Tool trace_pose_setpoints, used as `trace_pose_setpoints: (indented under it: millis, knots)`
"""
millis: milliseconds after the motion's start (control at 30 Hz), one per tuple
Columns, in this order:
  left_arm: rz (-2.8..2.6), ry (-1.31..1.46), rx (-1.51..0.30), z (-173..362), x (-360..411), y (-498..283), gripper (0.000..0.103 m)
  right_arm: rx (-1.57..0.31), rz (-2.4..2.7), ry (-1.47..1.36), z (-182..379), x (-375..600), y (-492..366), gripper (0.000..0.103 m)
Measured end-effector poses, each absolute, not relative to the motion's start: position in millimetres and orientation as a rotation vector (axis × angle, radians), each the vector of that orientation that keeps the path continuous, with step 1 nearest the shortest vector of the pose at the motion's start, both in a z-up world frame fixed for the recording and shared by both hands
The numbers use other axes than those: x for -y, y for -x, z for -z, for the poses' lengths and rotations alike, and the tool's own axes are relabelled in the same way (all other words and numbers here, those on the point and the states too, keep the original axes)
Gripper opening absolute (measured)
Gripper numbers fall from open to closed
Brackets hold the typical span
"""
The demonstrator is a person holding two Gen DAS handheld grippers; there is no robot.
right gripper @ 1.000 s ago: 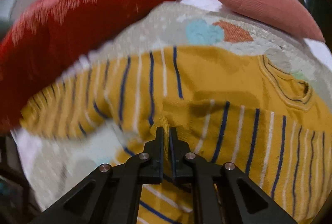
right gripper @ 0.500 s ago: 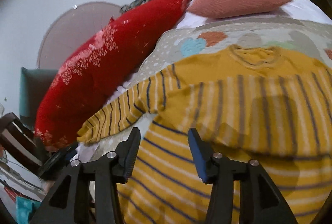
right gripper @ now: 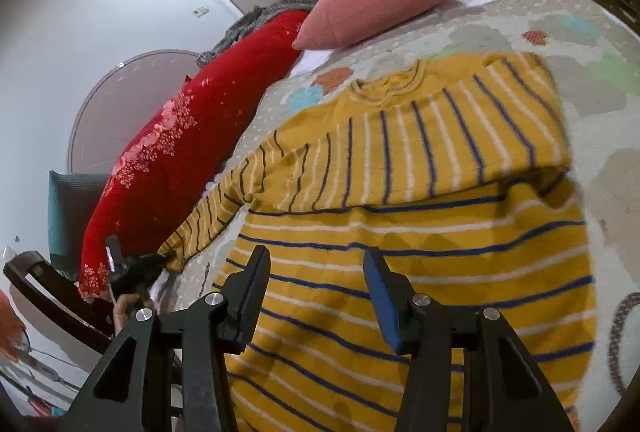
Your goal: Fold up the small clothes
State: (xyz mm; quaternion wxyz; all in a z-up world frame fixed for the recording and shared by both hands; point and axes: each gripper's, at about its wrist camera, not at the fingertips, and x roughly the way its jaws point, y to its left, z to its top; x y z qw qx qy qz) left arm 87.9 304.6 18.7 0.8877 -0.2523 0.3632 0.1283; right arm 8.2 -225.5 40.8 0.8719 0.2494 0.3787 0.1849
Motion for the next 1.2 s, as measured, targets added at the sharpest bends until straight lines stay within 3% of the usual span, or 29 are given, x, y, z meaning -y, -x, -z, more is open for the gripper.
trace_pose_setpoints:
  millis: [200,333,533,733,767,833,867,1000,1200]
  knots:
    - [-0.051,0.381,-0.651,-103,-202,-90,0.004,-0.714,-0.374,-0.544,-46,266,23,0.053]
    - [0.126,0.322,-0.654,-128,-113,-114,0.004,-0.715,-0.345,-0.599,-32,299,48,0.053]
    - [0.366,0.244,-0.75,-115,40,-154,0.004,-0.706,-0.248,-0.681,-10,357,92,0.053]
    - [0.541,0.11,-0.907,-55,170,-177,0.005,-0.713,-0.157,-0.754,13,402,120,0.053]
    - [0.546,0.087,-0.94,-42,184,-181,0.008,-0.713,-0.145,-0.763,16,408,123,0.053]
    - [0.567,0.08,-0.99,-23,195,-185,0.028,-0.709,-0.129,-0.773,19,413,126,0.053]
    - [0.576,0.089,-1.009,-17,195,-184,0.032,-0.707,-0.124,-0.776,19,415,126,0.053]
    - [0.608,0.148,-0.983,-31,157,-154,0.058,-0.717,-0.134,-0.748,16,409,120,0.053]
    - [0.472,0.097,-0.846,-66,80,-98,0.075,-0.749,-0.197,-0.694,9,376,98,0.053]
